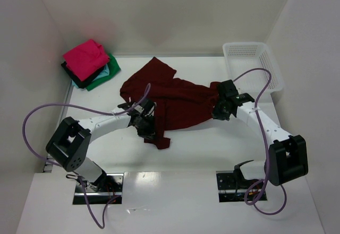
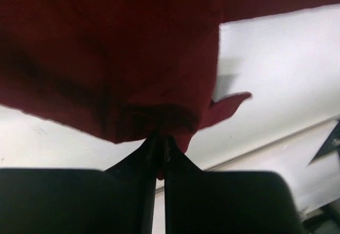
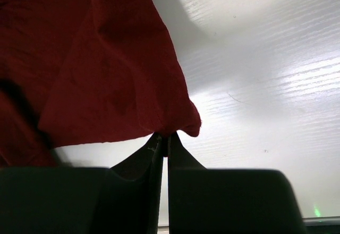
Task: Fold and stack the t-shirts
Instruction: Flatten out the tshirt
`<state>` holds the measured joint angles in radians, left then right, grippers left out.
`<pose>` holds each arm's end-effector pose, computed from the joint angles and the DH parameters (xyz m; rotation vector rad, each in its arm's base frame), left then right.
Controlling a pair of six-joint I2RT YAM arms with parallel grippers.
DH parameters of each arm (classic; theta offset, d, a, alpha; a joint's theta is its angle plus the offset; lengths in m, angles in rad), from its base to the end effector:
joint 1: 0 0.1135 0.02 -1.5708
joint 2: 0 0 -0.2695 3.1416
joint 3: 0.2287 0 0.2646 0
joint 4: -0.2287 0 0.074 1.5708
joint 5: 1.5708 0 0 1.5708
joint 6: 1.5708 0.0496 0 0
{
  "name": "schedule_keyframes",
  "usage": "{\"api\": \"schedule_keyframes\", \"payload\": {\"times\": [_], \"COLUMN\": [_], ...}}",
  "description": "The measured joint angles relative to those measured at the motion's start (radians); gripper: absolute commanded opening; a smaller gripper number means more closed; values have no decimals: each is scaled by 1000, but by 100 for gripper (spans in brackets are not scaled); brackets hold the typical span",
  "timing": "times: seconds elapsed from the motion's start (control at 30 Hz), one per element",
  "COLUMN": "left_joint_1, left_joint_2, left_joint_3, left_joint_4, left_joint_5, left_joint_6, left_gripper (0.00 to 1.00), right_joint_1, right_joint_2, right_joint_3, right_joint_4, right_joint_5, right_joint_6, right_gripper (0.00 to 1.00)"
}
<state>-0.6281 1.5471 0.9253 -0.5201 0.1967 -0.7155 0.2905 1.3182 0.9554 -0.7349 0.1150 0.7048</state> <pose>0.2444 -0.1894 0.1700 -0.0636 2.8643 -0.6095 0.2613 0.0722 0.2293 0.5848 2.6024 0.1720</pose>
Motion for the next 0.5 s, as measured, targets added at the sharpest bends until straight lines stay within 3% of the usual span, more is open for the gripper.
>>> {"api": "schedule_keyframes", "payload": {"times": [0.03, 0.23, 0.37, 0.5], "left_joint_1": [5, 76, 228, 459], "left_joint_2": [-1, -82, -171, -224], "left_joint_3": [-2, 9, 85, 178], "left_joint_4": [1, -56, -116, -148], "left_joint_5": [-8, -86, -122, -129], "left_joint_6": [-3, -15, 23, 116], "left_gripper": [0, 0, 0, 0], "right_joint_1": [-1, -60, -107, -176], "right_joint_2": [0, 0, 0, 0], "right_joint_3": [0, 11, 45, 68], "right_joint_4": [2, 8, 10, 18], "right_joint_5": [0, -19, -23, -26], "right_joint_6": [-1, -17, -27, -39], "right_gripper": [2, 1, 1, 1]}}
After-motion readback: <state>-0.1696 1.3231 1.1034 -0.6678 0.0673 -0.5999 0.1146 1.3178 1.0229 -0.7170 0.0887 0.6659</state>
